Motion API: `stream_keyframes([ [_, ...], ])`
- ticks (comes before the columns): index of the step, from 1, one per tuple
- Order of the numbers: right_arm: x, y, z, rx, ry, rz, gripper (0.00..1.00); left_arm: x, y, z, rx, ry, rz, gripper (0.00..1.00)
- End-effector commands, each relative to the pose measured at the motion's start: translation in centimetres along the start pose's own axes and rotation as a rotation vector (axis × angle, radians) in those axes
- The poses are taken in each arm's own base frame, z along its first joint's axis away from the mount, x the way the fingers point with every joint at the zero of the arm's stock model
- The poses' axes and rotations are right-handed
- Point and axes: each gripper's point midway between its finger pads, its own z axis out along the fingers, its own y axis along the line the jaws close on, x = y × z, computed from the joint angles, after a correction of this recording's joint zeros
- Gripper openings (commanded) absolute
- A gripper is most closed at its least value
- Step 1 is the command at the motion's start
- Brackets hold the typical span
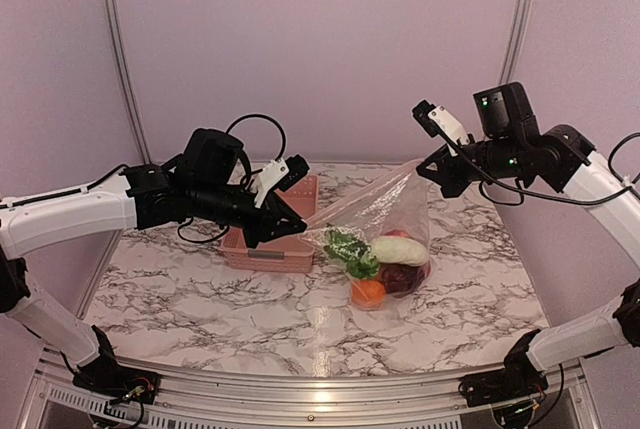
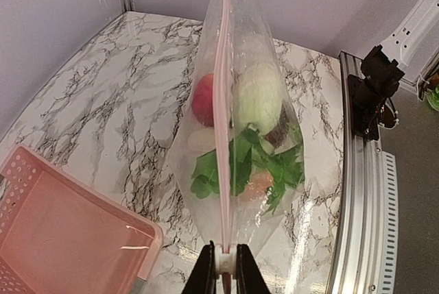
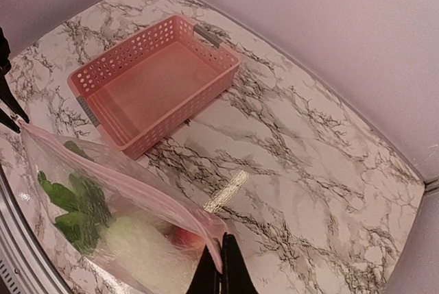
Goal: Place the food in the zip-top bag and seal the zipper
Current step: Zip the zipper of the food storage bag, then place the zipper food storage bag at the center of the board.
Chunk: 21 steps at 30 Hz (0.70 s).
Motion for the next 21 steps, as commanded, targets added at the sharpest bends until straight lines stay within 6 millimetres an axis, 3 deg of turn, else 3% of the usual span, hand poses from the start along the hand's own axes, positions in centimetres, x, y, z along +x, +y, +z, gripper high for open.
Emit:
stream_keyframes([
  [1,-2.4,-4.0,-1.7,0.169,-0.082,0.043,0.00,4.8,0.2,0.1,0.016,0.154,-0.064,0.08],
  [10,-3.1,-3.4,-1.8,0.130,-0.100,0.036,0.00,4.3,0.6,0.5,0.024,0.134,-0.067,0.07],
  [17,-5.7,-3.6,-0.9,0.120,-0.170,0.026,0.00,-1.9,2.9,2.6,-0.026,-0.009,-0.043,0.05],
  [21,-7.7,-5.4,0.0,0.206,-0.201,-0.009,0.00,-5.6,5.3,4.1,-0.094,-0.071,-0.016,0.05],
])
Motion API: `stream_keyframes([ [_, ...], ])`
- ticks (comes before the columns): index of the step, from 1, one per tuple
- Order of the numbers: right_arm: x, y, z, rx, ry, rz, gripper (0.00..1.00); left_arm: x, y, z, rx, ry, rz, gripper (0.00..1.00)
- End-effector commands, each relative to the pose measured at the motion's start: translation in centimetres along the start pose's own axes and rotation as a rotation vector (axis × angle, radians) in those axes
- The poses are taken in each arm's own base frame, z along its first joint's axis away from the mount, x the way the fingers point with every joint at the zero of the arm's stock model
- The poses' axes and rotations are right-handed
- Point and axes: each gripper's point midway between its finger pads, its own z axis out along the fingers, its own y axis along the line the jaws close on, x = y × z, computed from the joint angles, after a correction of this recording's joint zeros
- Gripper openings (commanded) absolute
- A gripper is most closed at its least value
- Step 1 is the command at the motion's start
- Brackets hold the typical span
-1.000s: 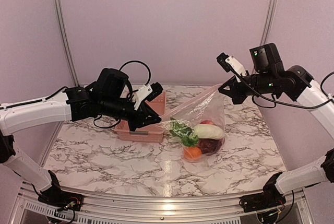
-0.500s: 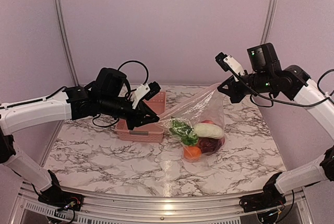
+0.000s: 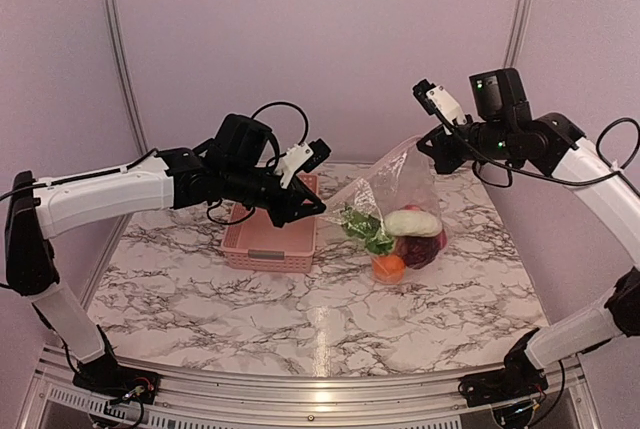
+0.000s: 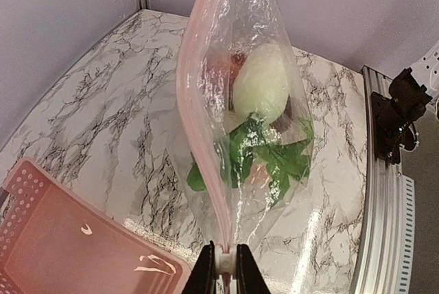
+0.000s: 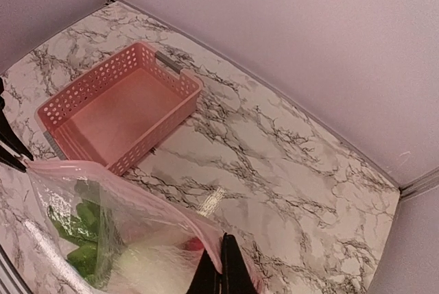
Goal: Place the food in the zip-top bag and seal the zipper
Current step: Place the zipper food storage bag at the center of the board, then reset both arms
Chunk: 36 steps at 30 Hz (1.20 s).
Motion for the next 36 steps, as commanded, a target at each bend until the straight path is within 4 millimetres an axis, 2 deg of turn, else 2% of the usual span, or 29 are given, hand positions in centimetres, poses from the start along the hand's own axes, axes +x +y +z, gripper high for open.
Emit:
stream_keyframes([
  [1,-6.0,-3.3,-0.6,0.146,-0.164,-0.032,0.00,-4.5,2.8,1.1,-0.088,-0.084,0.035,0.05],
  [4,-7.6,-4.8,-0.9,0.231,-0.191,-0.053,0.00,-6.5,4.6,1.7,-0.145,-0.104,0.088,0.07],
  [7,-8.0,-5.4,-1.4,0.263,-0.215,-0.044,0.00,-7.9,6.0,1.8,-0.158,-0.144,0.081,0.08],
  [9,-6.1,-5.0,-0.8,0.256,-0.191,-0.042,0.00,-7.8,6.0,2.3,-0.135,-0.150,0.072,0.09],
  [12,-2.4,-4.2,-0.6,0.231,-0.140,-0.013,0.00,-6.4,5.2,3.2,-0.073,-0.128,0.042,0.12],
  [16,4.5,-1.4,-0.2,0.114,-0.020,0.062,0.05,-3.7,4.7,3.6,-0.056,-0.088,-0.032,0.18],
  [18,6.6,-0.1,-1.0,0.052,0.004,0.097,0.11,-2.5,4.3,3.2,-0.056,-0.071,-0.051,0.23],
  [21,6.2,2.0,-3.9,-0.055,-0.068,0.123,0.31,-1.6,3.4,2.1,-0.051,-0.054,-0.057,0.36],
  [25,3.4,1.6,-6.8,-0.049,-0.172,0.161,0.70,-2.4,2.9,-1.0,-0.092,-0.104,-0.079,0.53],
  [26,2.4,1.2,-7.2,-0.035,-0.191,0.176,0.75,-2.6,3.1,-1.8,-0.117,-0.117,-0.094,0.61],
  [27,2.1,0.8,-6.9,-0.014,-0.185,0.184,0.78,-2.9,3.5,-2.7,-0.157,-0.131,-0.108,0.73],
  [28,1.5,0.2,-6.6,0.013,-0.185,0.190,0.79,-3.1,4.1,-3.6,-0.206,-0.144,-0.150,0.93],
  [29,0.9,-0.3,-6.4,0.036,-0.187,0.191,0.81,-3.4,4.8,-4.8,-0.261,-0.165,-0.182,0.99],
  [33,0.0,-4.4,-3.9,0.250,-0.175,0.268,0.83,-3.4,7.8,-8.5,-0.477,-0.214,-0.295,0.99],
  [36,-0.5,-7.6,-3.1,0.434,-0.192,0.365,0.87,-3.5,10.3,-12.0,-0.673,-0.256,-0.345,0.99],
])
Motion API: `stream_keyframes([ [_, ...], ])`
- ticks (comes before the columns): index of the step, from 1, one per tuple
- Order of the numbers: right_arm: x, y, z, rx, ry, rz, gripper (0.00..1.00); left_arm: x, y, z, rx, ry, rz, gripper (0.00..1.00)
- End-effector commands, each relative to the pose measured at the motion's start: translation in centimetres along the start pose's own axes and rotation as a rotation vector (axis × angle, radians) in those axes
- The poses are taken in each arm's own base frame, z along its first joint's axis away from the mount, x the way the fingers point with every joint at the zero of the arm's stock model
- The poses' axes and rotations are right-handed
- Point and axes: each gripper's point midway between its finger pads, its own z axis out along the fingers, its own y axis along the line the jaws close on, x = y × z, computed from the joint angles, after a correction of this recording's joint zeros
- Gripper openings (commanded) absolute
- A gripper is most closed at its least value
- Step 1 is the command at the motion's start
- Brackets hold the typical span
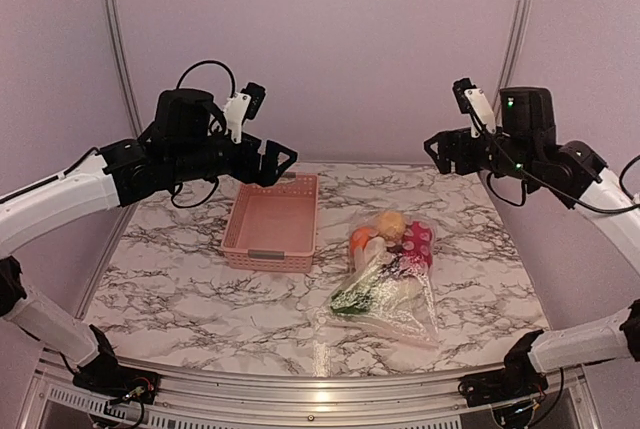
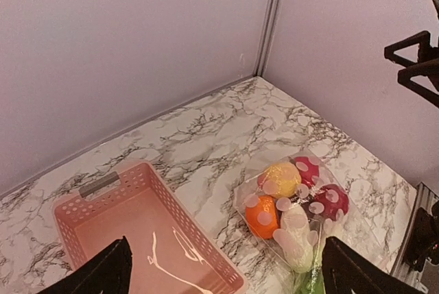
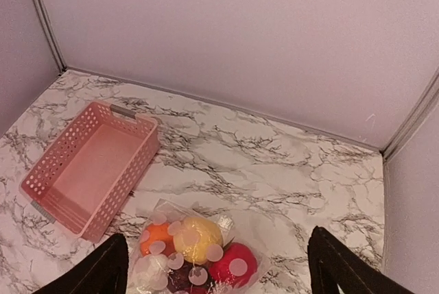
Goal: Place the food in the zip-top bag and seal the zipper
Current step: Reset both arms
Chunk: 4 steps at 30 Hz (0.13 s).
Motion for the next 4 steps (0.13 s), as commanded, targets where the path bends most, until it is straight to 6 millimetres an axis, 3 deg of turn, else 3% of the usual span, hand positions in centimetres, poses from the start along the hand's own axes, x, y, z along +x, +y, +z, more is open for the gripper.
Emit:
stream_keyframes([
  [1,-1.4,-5.0,2.3,0.320,-0.037,0.133,0.87,-0.4,6.6,-2.7,-0.364,-0.047,-0.102,0.99],
  [4,-2.4,-6.1,3.2,0.397,-0.051,0.167,0.86,-1.9,8.5,-4.9,-0.465,-0.100,-0.086,0.99],
])
